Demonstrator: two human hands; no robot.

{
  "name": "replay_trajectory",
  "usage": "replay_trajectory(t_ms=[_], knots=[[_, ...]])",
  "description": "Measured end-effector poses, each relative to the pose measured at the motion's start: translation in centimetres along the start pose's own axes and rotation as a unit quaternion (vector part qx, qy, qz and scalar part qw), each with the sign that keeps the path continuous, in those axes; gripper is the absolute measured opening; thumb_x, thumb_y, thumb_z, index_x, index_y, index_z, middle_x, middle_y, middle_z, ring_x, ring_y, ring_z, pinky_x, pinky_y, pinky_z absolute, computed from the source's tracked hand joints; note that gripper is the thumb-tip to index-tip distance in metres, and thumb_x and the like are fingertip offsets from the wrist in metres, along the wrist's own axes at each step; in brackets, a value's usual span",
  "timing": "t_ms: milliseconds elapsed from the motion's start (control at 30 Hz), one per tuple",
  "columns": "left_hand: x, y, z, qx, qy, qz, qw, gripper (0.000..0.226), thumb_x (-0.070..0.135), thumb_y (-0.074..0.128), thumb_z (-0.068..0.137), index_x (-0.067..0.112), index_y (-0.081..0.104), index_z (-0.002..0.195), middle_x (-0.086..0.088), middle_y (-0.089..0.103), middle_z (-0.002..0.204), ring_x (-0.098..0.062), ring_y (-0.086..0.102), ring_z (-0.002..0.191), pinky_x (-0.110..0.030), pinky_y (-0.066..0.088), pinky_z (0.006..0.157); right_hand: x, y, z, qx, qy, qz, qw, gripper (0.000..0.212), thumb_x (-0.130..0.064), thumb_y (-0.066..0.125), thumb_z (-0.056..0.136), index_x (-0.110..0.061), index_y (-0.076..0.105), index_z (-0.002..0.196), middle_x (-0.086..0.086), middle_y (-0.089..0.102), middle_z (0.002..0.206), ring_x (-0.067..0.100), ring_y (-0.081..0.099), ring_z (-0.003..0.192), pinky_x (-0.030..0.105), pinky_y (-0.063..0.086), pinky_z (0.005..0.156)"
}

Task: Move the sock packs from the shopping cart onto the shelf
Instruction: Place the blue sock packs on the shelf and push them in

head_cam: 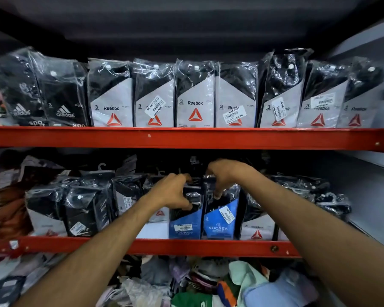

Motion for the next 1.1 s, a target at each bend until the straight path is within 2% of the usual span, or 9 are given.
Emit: replay_trajectory(t_ms=[267, 367, 467, 600, 667, 733, 833, 933, 1100], knots=[[-0.7, 1.3, 0.5, -0.011, -0.017, -0.029, 0.999, 0.093, 0.031, 0.089, 0.063, 0.015, 0.046, 0.143, -0.013, 0.068, 0.118, -0.023, 0.071, 0.079, -0.046, 0.063, 0.075, 0.7, 1.7, -0.1, 0.029, 0.004, 0.006, 1.000, 0.093, -0.034, 0.095, 0.057, -0.016, 0.052, 0.137, 0.006, 0.060, 0.133, 0.029, 0.061, 0.115, 0.038, 0.053, 0.095], [-0.5, 1.0, 0.4, 0.003, 0.004, -0.013, 1.000, 0.094, 0.028, 0.087, 0.062, 0.016, 0.045, 0.145, -0.014, 0.065, 0.128, -0.028, 0.070, 0.101, -0.045, 0.062, 0.083, 0.5, 1.1, -1.2, 0.083, -0.012, 0.007, 0.996, 0.096, -0.044, 0.095, 0.053, -0.019, 0.055, 0.136, 0.003, 0.064, 0.131, 0.028, 0.060, 0.117, 0.041, 0.051, 0.098], [-0.1, 0.8, 0.0, 0.011, 0.025, 0.008, 1.000, 0.096, 0.024, 0.086, 0.064, 0.017, 0.041, 0.149, -0.014, 0.060, 0.138, -0.030, 0.064, 0.116, -0.045, 0.058, 0.092, 0.4, 0.5, -2.7, 0.152, -0.017, -0.013, 0.988, 0.089, -0.048, 0.094, 0.052, -0.021, 0.060, 0.130, 0.002, 0.066, 0.126, 0.029, 0.057, 0.118, 0.046, 0.052, 0.097], [0.0, 1.1, -0.4, 0.007, 0.035, 0.034, 0.999, 0.086, 0.029, 0.084, 0.070, 0.022, 0.046, 0.147, -0.011, 0.062, 0.137, -0.029, 0.063, 0.117, -0.044, 0.057, 0.094, 0.4, 1.2, -4.0, 0.178, -0.013, -0.011, 0.984, 0.059, -0.039, 0.089, 0.065, -0.017, 0.065, 0.114, 0.005, 0.069, 0.109, 0.029, 0.064, 0.103, 0.040, 0.056, 0.078], [0.0, 1.3, -0.7, 0.005, 0.029, 0.037, 0.999, 0.081, 0.030, 0.082, 0.074, 0.022, 0.047, 0.147, -0.010, 0.065, 0.131, -0.027, 0.065, 0.110, -0.043, 0.058, 0.090, 0.2, 1.6, -4.3, 0.185, -0.012, -0.015, 0.983, 0.057, -0.037, 0.086, 0.068, -0.018, 0.063, 0.117, 0.005, 0.068, 0.110, 0.029, 0.063, 0.102, 0.040, 0.056, 0.077], [0.3, 1.2, -1.3, 0.014, 0.031, 0.057, 0.998, 0.083, 0.034, 0.079, 0.077, 0.022, 0.041, 0.150, -0.010, 0.059, 0.141, -0.029, 0.059, 0.122, -0.045, 0.053, 0.100, 0.0, 1.9, -4.8, 0.197, -0.011, -0.016, 0.980, 0.065, -0.037, 0.082, 0.070, -0.020, 0.057, 0.128, 0.005, 0.066, 0.119, 0.029, 0.061, 0.108, 0.041, 0.055, 0.082], [1.0, 0.6, -3.5, 0.052, 0.039, 0.092, 0.994, 0.089, 0.044, 0.071, 0.084, 0.027, 0.025, 0.158, -0.006, 0.026, 0.167, -0.031, 0.030, 0.149, -0.056, 0.029, 0.120, -0.6, 2.1, -6.1, 0.231, -0.010, -0.002, 0.973, 0.080, -0.035, 0.075, 0.076, -0.018, 0.041, 0.147, 0.005, 0.052, 0.147, 0.030, 0.048, 0.130, 0.045, 0.044, 0.102], [1.6, 1.0, -7.5, 0.121, 0.055, 0.091, 0.987, 0.088, 0.053, 0.061, 0.090, 0.030, 0.014, 0.161, -0.005, 0.005, 0.172, -0.033, 0.010, 0.157, -0.060, 0.013, 0.124, -2.0, 3.4, -8.5, 0.283, -0.003, 0.015, 0.959, 0.087, -0.034, 0.068, 0.083, -0.014, 0.025, 0.156, 0.008, 0.027, 0.164, 0.031, 0.024, 0.149, 0.050, 0.024, 0.120], [0.4, 5.3, -15.6, 0.183, 0.059, 0.120, 0.974, 0.086, 0.059, 0.047, 0.093, 0.027, 0.008, 0.162, -0.012, 0.003, 0.171, -0.039, 0.004, 0.157, -0.070, 0.016, 0.121, -6.6, 9.3, -12.5, 0.330, 0.005, 0.027, 0.944, 0.092, -0.032, 0.063, 0.083, -0.010, 0.014, 0.158, 0.013, 0.006, 0.168, 0.036, 0.000, 0.154, 0.064, 0.014, 0.119]])
Point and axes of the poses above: each hand's wrist, its own z-axis towards the middle knuckle, its own y-axis out of the palm, x = y × z, the point moved 10 cm from there along z, towards the middle knuckle
